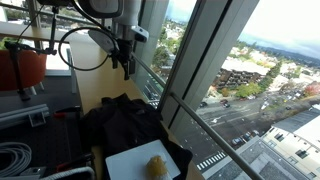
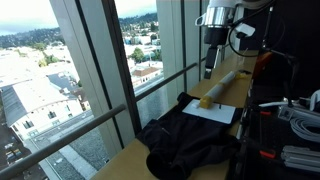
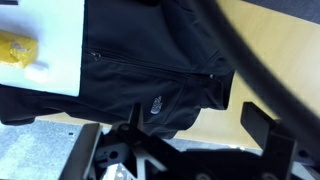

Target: Zip closed the black jersey

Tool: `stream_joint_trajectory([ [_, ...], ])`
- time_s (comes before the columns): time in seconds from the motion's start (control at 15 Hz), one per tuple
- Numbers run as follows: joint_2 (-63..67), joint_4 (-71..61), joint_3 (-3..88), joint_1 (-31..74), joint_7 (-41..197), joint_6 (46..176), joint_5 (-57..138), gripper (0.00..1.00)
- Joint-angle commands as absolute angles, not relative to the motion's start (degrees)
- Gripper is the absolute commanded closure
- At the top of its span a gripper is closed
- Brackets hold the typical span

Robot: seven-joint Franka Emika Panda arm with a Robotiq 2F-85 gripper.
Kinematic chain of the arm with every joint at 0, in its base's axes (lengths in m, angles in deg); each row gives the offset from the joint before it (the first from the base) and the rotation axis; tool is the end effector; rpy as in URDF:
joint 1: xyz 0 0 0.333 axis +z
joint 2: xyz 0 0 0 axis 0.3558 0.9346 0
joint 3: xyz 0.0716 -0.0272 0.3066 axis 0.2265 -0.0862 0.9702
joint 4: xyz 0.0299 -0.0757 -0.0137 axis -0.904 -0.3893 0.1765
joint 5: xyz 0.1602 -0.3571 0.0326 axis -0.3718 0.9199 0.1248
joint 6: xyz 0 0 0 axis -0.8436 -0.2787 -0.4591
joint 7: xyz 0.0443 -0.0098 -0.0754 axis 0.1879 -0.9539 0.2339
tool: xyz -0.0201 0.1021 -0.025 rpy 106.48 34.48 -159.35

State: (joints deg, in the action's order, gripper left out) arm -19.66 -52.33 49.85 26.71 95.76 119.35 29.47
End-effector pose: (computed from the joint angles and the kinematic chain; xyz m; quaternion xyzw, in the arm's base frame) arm 0.4805 0.0753 0.3536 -0.9867 -0.1381 -0.0749 0.0427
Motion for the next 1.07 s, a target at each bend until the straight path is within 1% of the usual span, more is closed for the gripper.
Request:
stream_joint_trajectory([
  [0.0,-15.58,-53.82,49.16,25.71,97.70,124.86,29.96,0.00],
  [0.53,-4.39,-51.81,48.03,21.54,98.57,128.92,31.78,0.00],
  [1.0,6.86,-45.73,47.98,18.34,98.91,133.99,36.24,0.00],
])
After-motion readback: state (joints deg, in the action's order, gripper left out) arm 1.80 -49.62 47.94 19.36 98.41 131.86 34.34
